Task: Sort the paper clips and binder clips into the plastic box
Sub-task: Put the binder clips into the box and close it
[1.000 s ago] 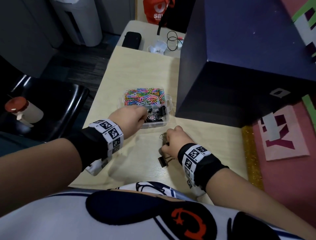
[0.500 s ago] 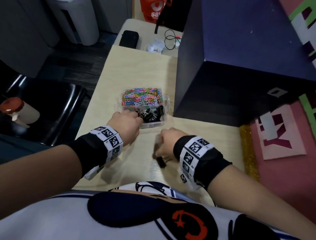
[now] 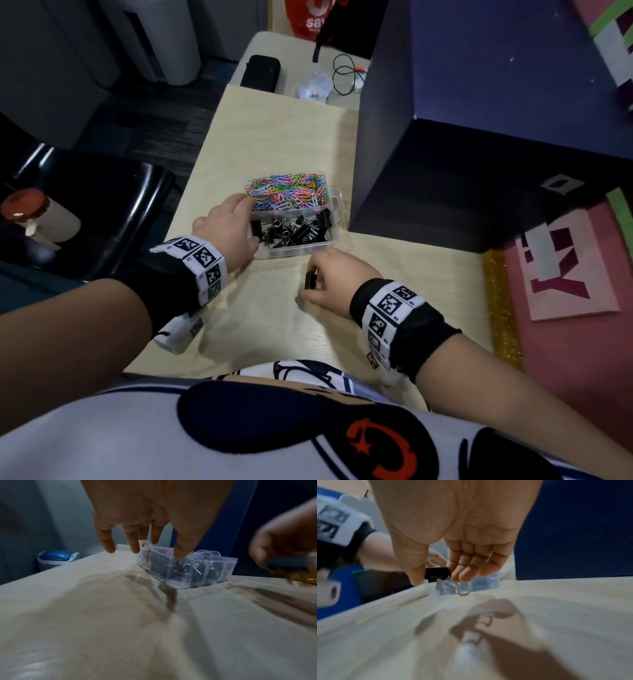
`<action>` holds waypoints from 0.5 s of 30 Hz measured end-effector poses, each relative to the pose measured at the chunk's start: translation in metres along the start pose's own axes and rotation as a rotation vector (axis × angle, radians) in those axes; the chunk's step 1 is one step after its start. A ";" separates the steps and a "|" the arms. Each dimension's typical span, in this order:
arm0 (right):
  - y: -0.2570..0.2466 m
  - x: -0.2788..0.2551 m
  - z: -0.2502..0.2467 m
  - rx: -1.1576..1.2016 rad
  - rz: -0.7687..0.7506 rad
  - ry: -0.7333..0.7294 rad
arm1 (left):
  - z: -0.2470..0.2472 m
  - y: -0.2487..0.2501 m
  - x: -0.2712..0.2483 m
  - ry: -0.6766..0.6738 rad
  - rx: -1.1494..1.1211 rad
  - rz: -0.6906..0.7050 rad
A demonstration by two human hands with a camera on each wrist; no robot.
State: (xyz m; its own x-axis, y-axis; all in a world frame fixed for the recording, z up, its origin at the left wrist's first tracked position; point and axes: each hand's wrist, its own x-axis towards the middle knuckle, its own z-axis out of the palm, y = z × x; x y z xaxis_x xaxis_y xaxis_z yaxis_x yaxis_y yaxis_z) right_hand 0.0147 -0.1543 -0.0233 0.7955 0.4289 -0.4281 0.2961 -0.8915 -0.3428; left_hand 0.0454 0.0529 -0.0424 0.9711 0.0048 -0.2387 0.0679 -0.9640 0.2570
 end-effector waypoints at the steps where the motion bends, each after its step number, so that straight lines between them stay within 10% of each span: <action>1: 0.000 0.001 -0.005 0.060 0.002 0.056 | 0.001 0.000 -0.001 0.002 -0.001 0.016; 7: -0.002 0.016 -0.018 0.190 0.043 0.348 | 0.008 0.006 -0.016 0.008 0.017 0.066; 15: -0.021 0.035 -0.001 -0.083 -0.133 0.149 | 0.013 0.003 -0.029 0.018 0.003 0.095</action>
State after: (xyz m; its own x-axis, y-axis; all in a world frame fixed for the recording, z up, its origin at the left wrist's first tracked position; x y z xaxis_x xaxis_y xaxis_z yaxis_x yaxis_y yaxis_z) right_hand 0.0373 -0.1210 -0.0306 0.8143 0.5225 -0.2530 0.4413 -0.8403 -0.3150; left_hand 0.0145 0.0466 -0.0473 0.9770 -0.0820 -0.1966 -0.0253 -0.9611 0.2752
